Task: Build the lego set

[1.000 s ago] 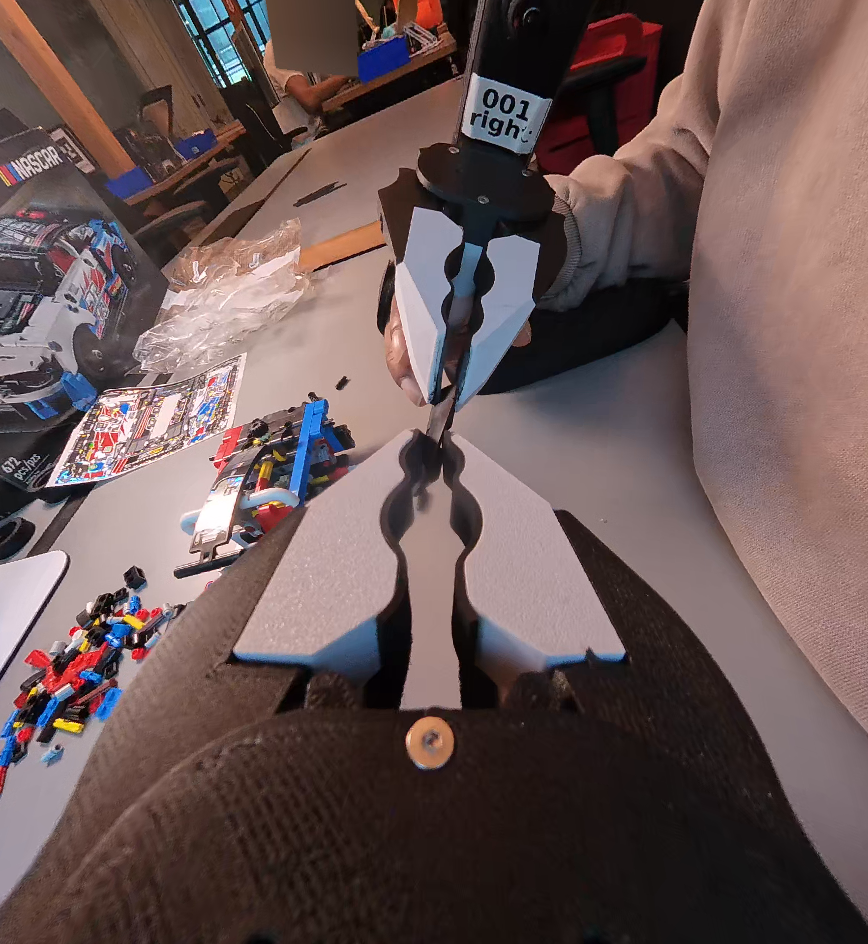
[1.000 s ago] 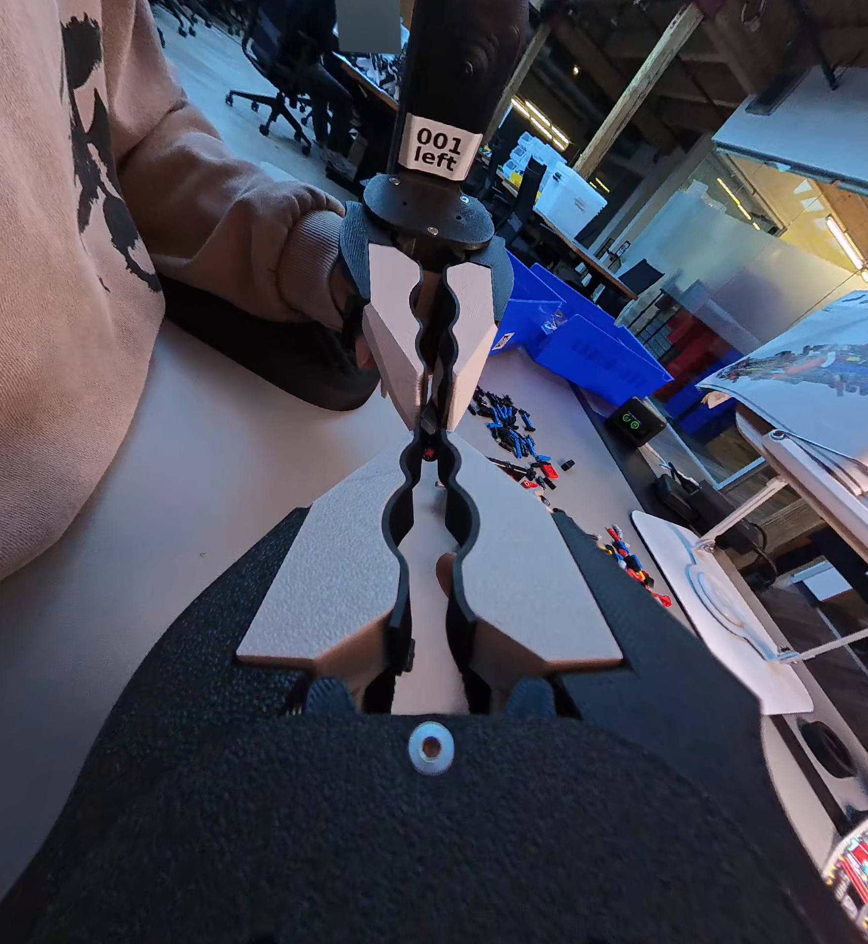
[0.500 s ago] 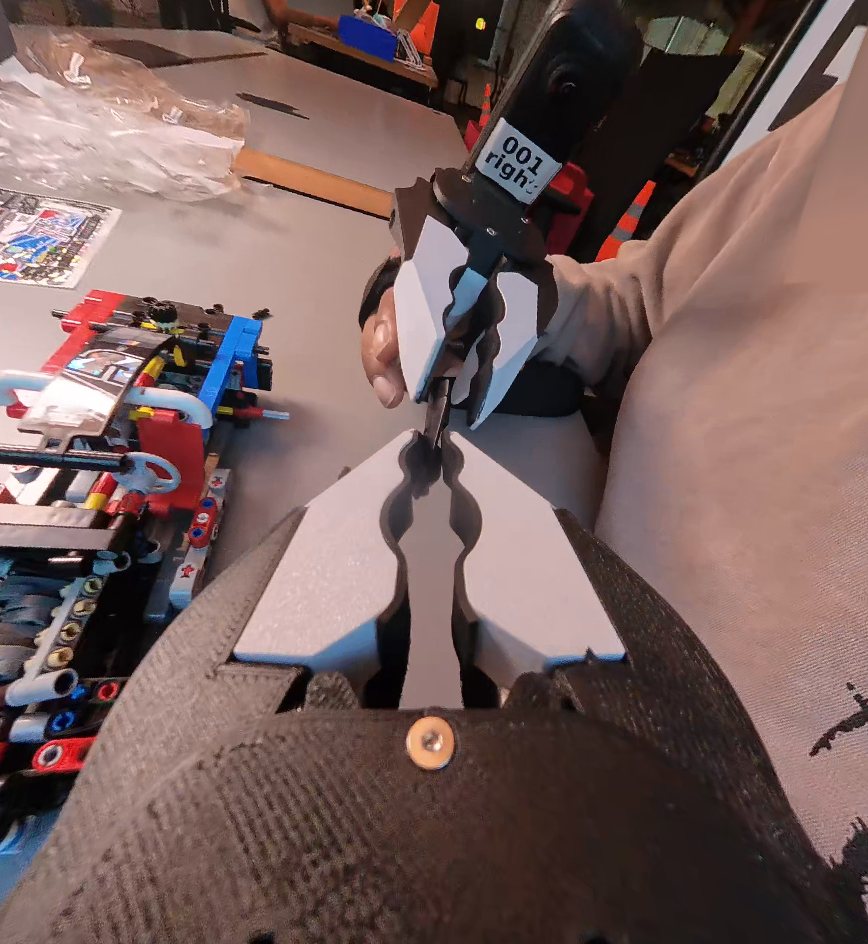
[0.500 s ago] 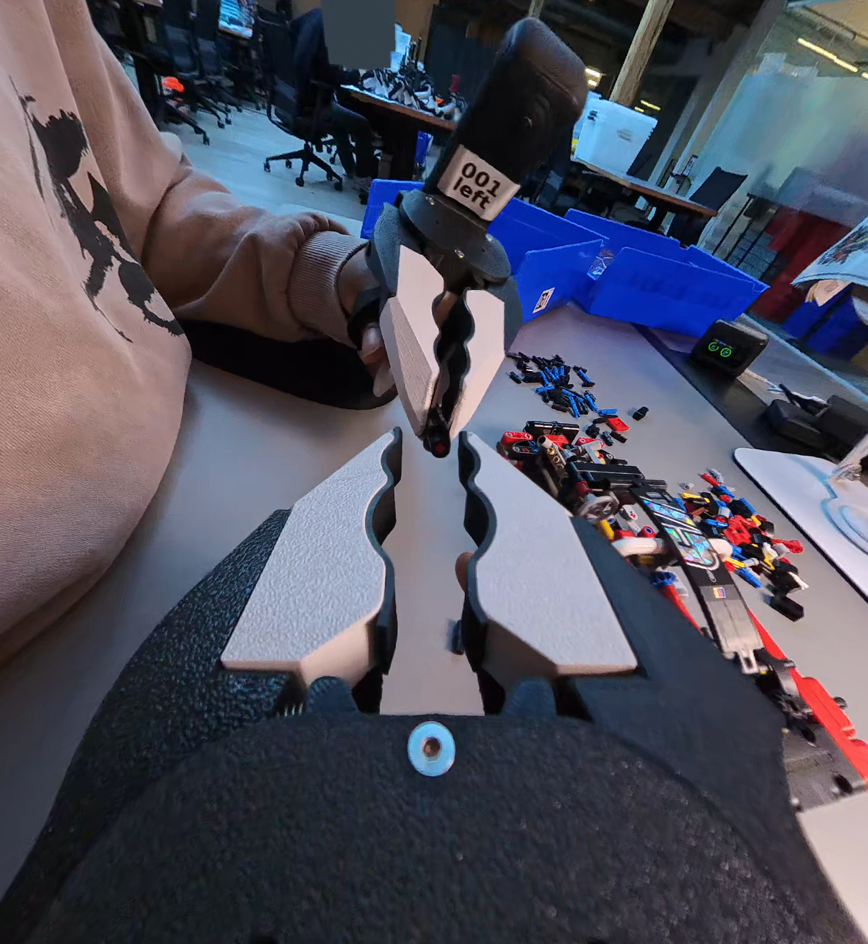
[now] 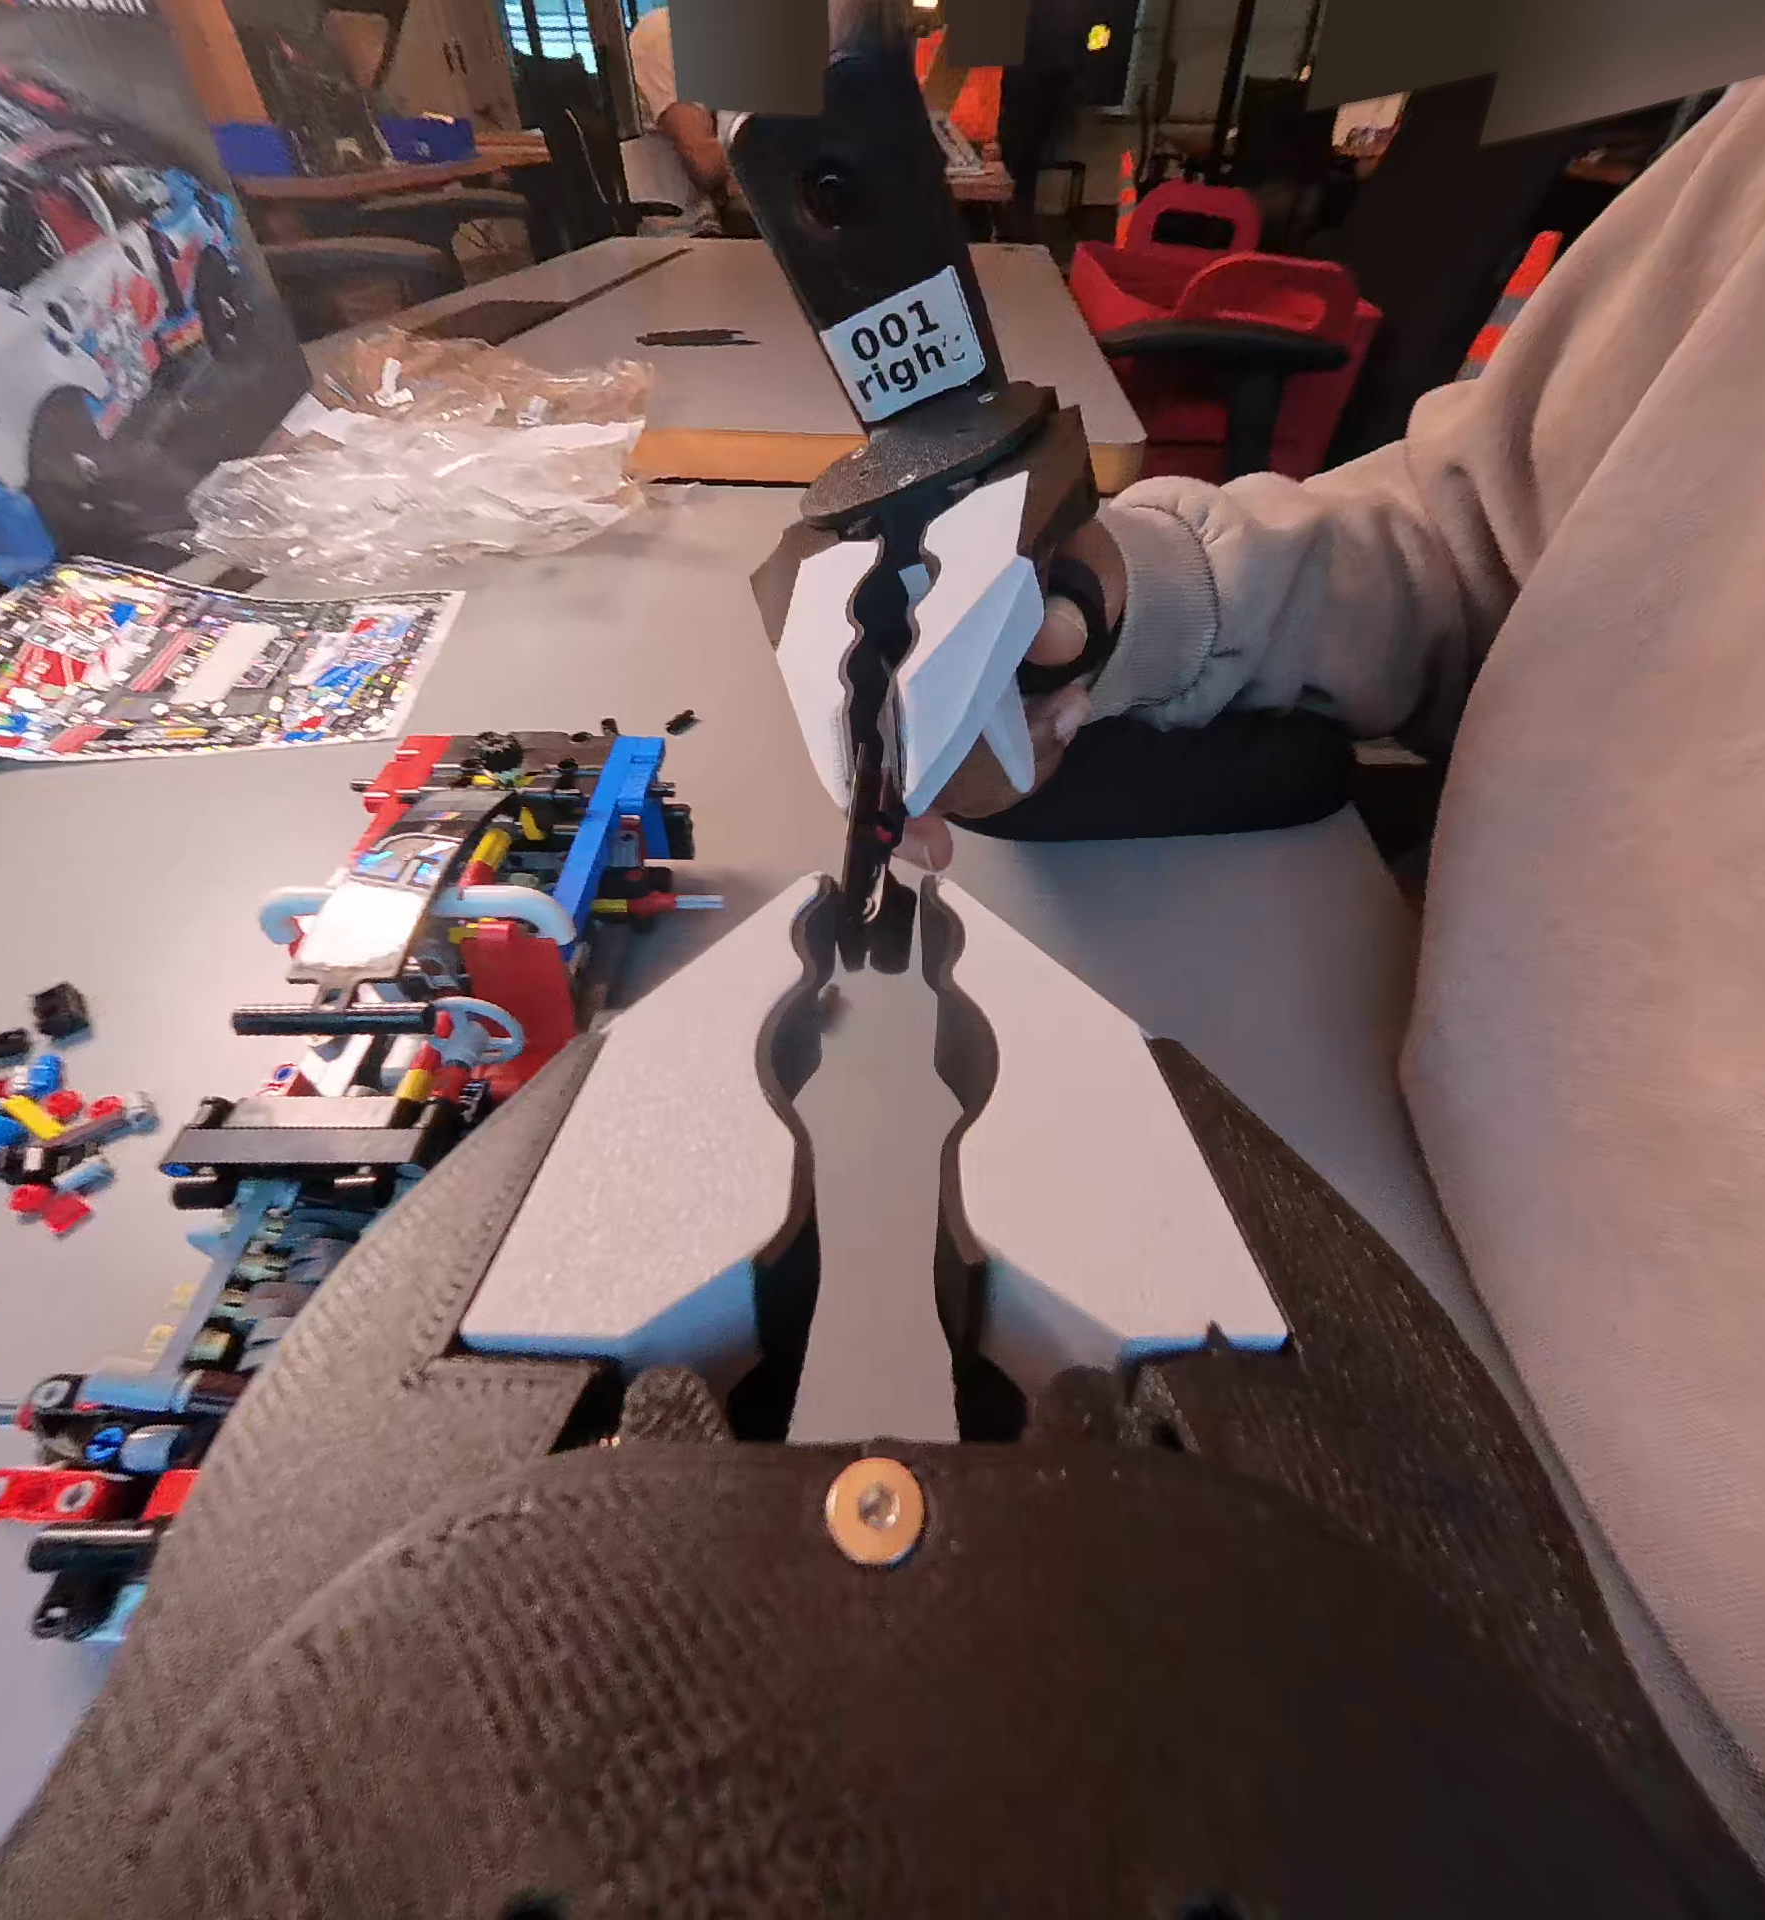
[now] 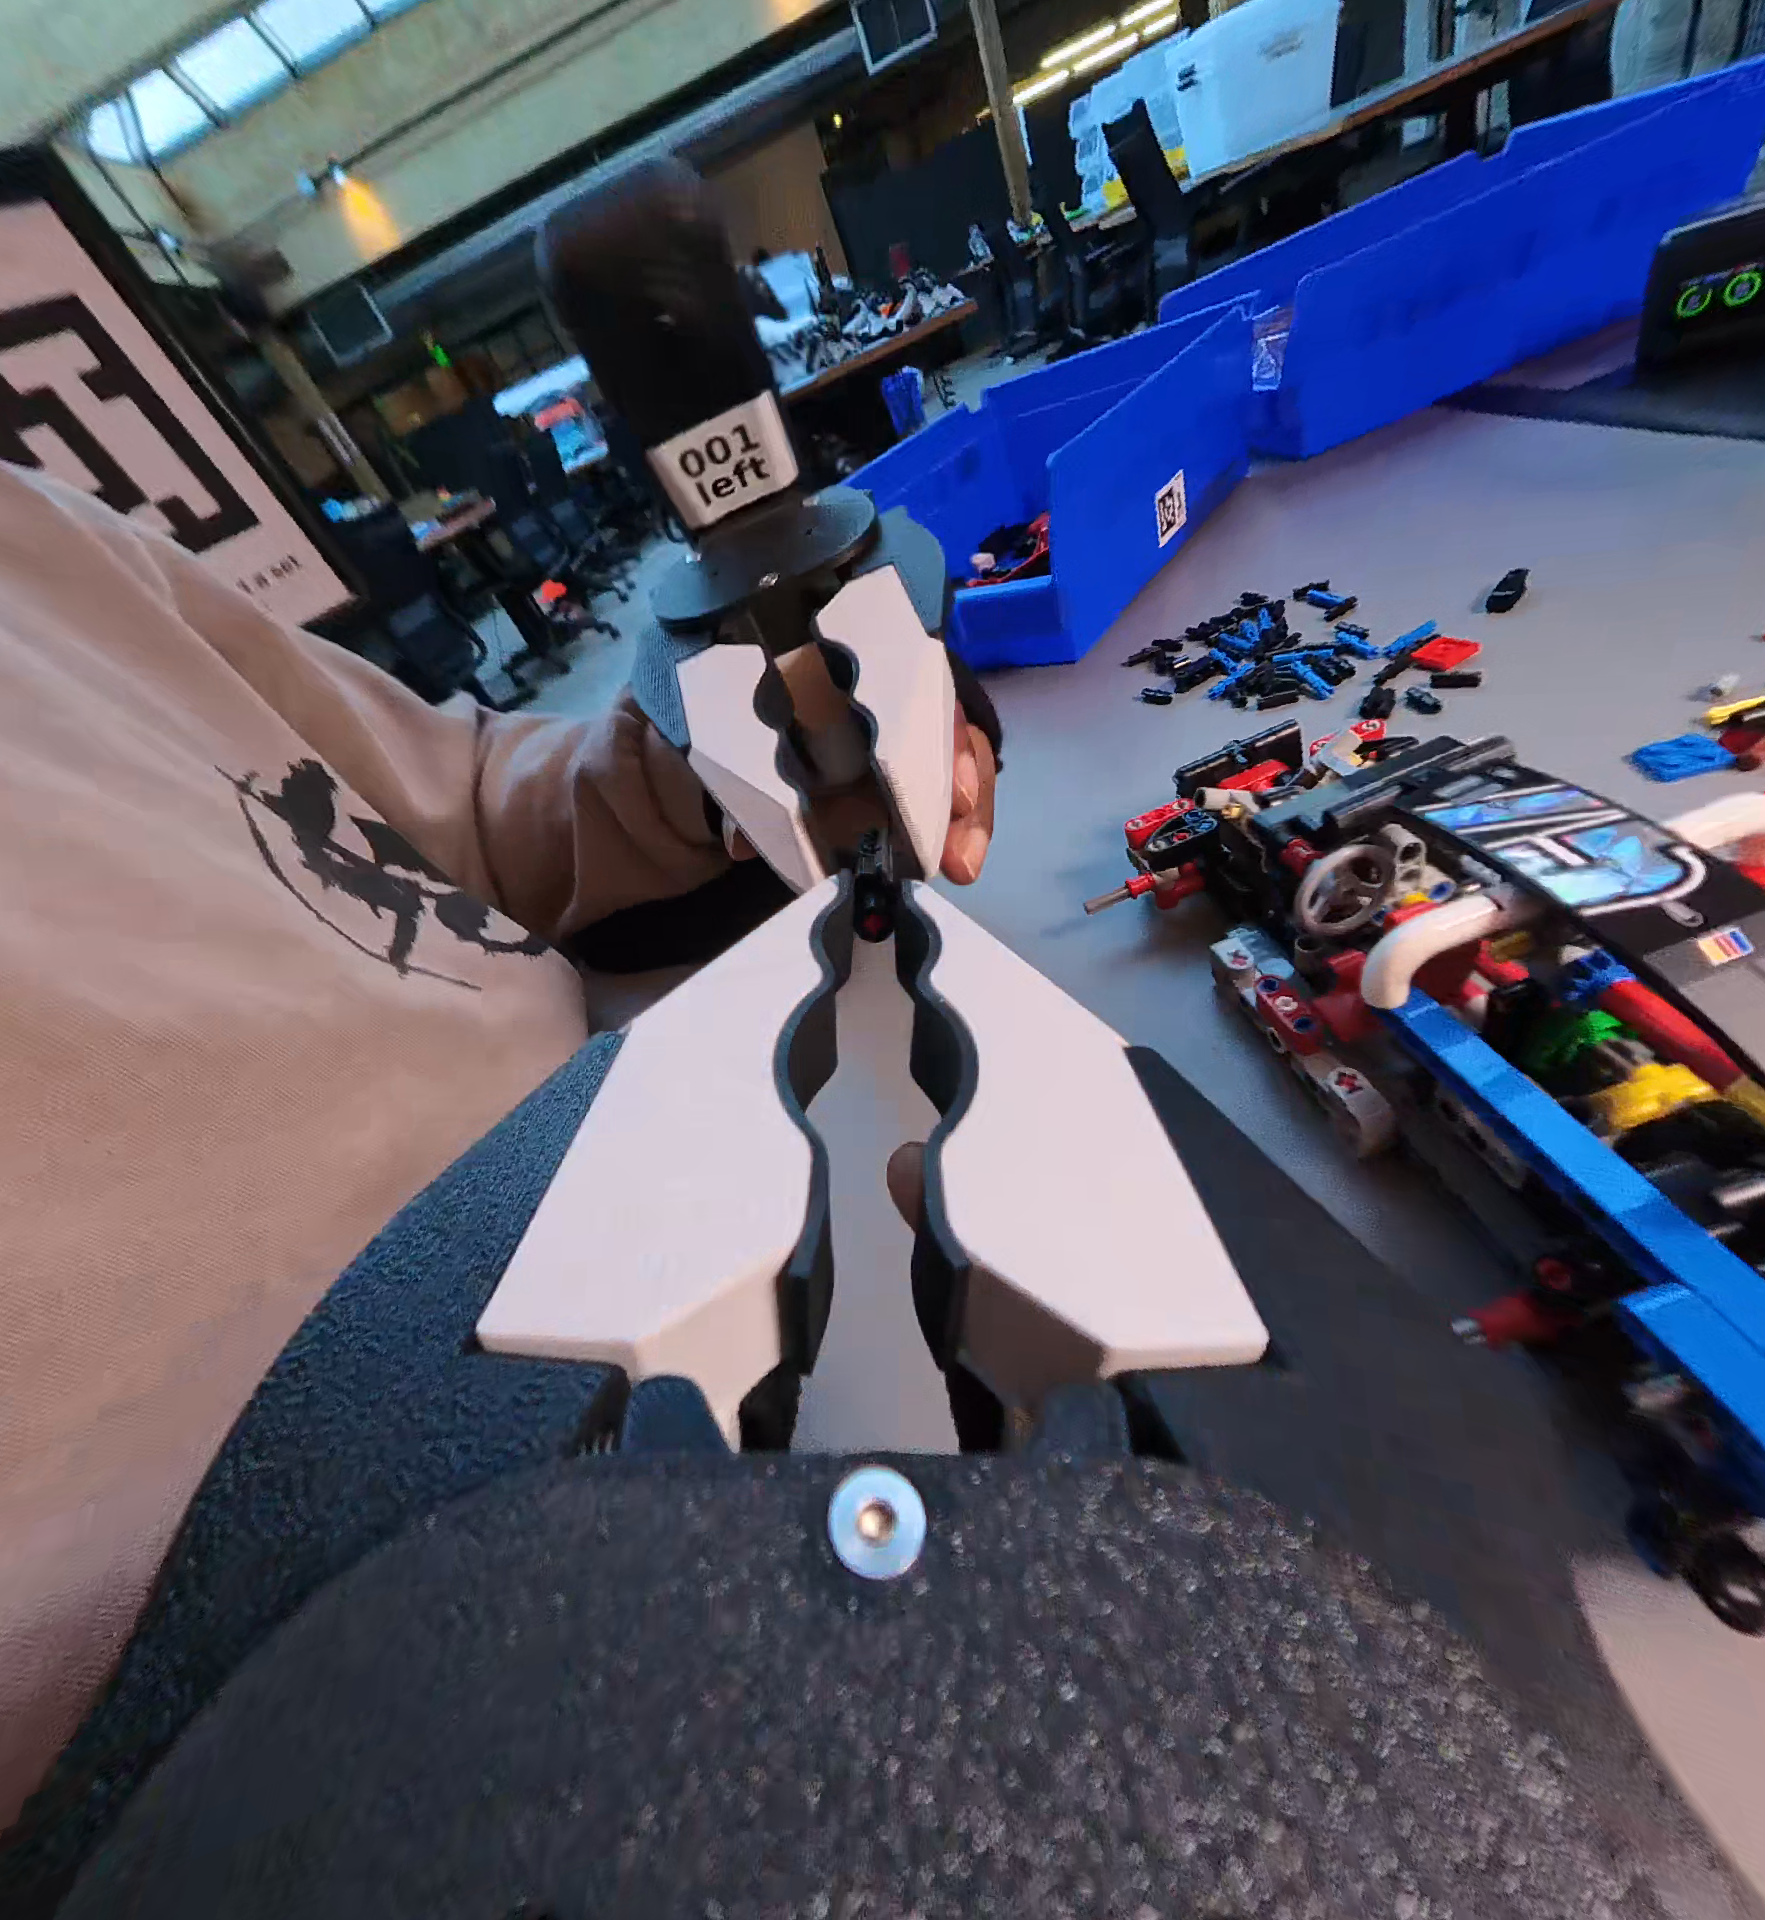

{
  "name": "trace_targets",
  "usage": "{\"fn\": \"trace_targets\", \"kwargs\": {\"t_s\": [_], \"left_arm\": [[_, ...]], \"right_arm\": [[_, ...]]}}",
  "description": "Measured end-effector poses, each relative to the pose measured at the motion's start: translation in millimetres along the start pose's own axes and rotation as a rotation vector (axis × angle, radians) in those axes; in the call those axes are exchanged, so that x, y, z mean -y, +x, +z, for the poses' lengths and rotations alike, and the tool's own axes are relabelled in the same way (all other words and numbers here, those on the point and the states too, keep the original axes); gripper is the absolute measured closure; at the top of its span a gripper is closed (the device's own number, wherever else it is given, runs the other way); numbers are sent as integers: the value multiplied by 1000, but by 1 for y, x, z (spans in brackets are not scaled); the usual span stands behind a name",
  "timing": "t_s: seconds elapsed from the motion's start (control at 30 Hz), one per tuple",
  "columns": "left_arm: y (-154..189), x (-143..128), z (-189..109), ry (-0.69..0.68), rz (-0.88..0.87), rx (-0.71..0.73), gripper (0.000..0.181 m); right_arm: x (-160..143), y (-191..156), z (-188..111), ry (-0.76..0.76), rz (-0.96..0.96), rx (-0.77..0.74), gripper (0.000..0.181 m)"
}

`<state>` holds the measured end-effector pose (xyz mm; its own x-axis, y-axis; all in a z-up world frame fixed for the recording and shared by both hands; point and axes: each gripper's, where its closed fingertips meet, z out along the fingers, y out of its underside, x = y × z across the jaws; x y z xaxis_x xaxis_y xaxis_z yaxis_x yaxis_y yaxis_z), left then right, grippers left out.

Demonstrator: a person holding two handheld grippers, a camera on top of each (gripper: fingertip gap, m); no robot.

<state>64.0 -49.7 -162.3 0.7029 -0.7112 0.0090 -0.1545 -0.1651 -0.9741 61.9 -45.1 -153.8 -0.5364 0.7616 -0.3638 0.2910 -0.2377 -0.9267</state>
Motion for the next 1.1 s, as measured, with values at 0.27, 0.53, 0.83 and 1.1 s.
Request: {"fn": "trace_targets", "kwargs": {"t_s": [0.27, 0.53, 0.83, 1.1], "left_arm": [[-10, -1, 3, -29, 266, 170, 164], [-10, 0, 2, -19, 292, 177, 155], [-11, 0, 1, -26, 316, 192, 164], [-8, -1, 1, 17, 47, 61, 165]], "right_arm": [[5, 7, -2, 71, 281, 63, 177], [9, 8, -3, 132, 472, 126, 177], [10, 4, -4, 148, 557, 180, 178], [9, 3, -3, 143, 492, 150, 176]]}}
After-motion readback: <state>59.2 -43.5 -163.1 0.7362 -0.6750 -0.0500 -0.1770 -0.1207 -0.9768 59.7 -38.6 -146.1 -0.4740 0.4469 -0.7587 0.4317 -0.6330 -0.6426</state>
